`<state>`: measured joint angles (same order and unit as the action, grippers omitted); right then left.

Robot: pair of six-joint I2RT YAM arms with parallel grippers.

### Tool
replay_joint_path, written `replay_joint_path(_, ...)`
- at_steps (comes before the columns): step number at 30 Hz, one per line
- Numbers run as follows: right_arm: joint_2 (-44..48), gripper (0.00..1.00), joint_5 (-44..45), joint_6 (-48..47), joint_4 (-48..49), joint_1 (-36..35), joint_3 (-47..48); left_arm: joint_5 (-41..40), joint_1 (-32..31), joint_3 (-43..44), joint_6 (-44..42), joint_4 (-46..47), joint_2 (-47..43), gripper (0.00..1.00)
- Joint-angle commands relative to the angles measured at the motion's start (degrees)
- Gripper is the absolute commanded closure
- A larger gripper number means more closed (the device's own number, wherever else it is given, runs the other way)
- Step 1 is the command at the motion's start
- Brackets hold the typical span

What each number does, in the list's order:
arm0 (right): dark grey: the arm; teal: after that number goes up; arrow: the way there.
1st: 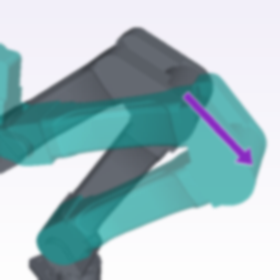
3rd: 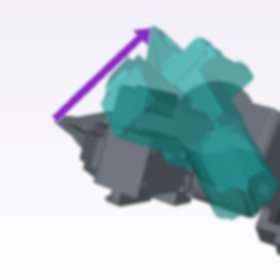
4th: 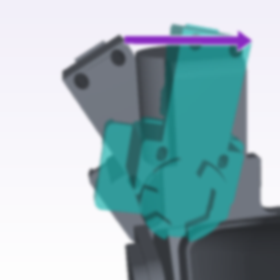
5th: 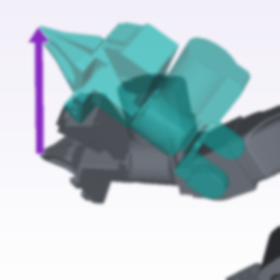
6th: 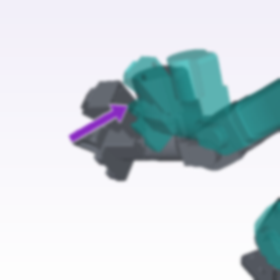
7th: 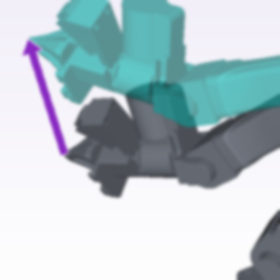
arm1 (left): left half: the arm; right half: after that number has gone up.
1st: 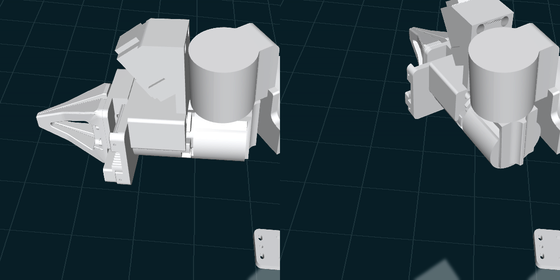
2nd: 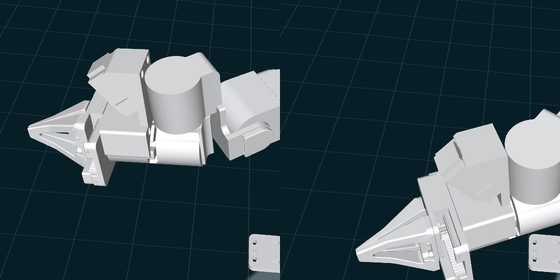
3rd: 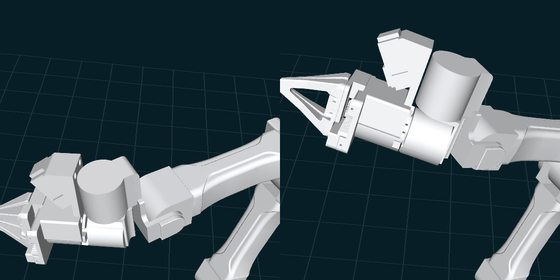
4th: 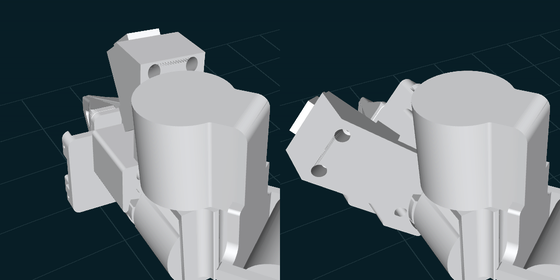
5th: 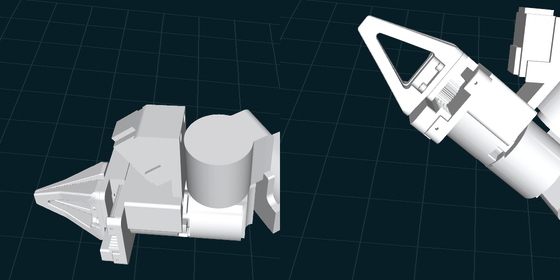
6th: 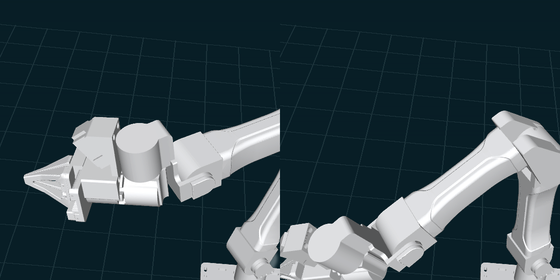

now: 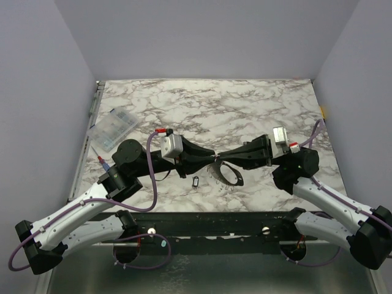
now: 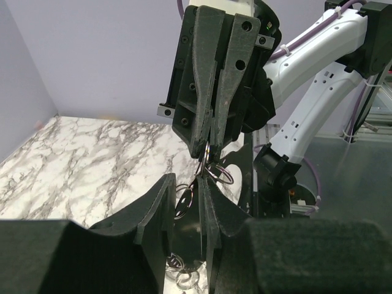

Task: Put the keys on the keyring

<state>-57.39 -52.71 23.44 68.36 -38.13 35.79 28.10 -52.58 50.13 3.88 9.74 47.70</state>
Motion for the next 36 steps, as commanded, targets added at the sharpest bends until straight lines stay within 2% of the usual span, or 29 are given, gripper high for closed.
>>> replay_joint_path(1,-1.46,0.99,0.14,1.06,-0.48,-0.26,-0.22,2.06,-0.07,-0.68,1.39,4.59,-0.04,0.74)
replay_joint_path(5,-2.11,0.99,-0.03,1.77,-0.50,-0.28,-0.02,2.73,-0.13,-0.76,2.04,5.64,0.36,0.67)
replay_joint_path(8,-2.25,0.99,0.15,1.79,-1.33,-0.32,0.18,2.75,-0.13,-0.82,2.08,5.69,0.46,0.58)
replay_joint_path(11,-2.27,0.99,0.09,1.72,-2.37,-0.28,0.37,2.46,-0.09,-1.07,1.87,5.67,0.46,0.56)
replay_joint_path(12,-2.36,0.99,0.08,1.70,-2.74,-0.28,0.49,2.48,-0.08,-1.16,1.84,5.65,0.46,0.59)
replay_joint_path(17,-2.18,0.99,0.17,1.62,-3.40,-0.23,0.78,2.18,-0.11,-1.53,1.72,5.72,0.52,1.00)
replay_joint_path(22,-2.27,0.98,-0.69,1.83,-4.68,-0.28,1.03,1.13,-0.12,-2.50,0.79,5.67,-0.53,1.00)
replay_joint_path(23,-2.09,0.89,-0.34,1.67,-5.10,-0.28,1.05,0.64,-0.13,-2.68,0.54,5.66,-0.90,1.00)
replay_joint_path(25,-0.21,0.52,2.37,-0.02,-7.83,-0.28,0.80,-0.72,-0.10,-3.33,-0.25,5.65,-1.73,1.00)
replay_joint_path(26,0.83,0.44,4.05,-0.91,-9.52,-0.28,0.75,-1.10,-0.09,-3.82,-0.68,5.69,-2.19,1.00)
replay_joint_path(31,5.90,0.35,8.52,-8.31,-21.23,-0.28,2.77,-1.92,-0.07,-4.81,-1.87,5.65,-3.31,1.00)
replay_joint_path(36,11.00,0.34,11.50,-13.36,-30.65,-0.28,4.42,-2.05,-0.12,-6.79,-3.38,8.38,-4.48,1.00)
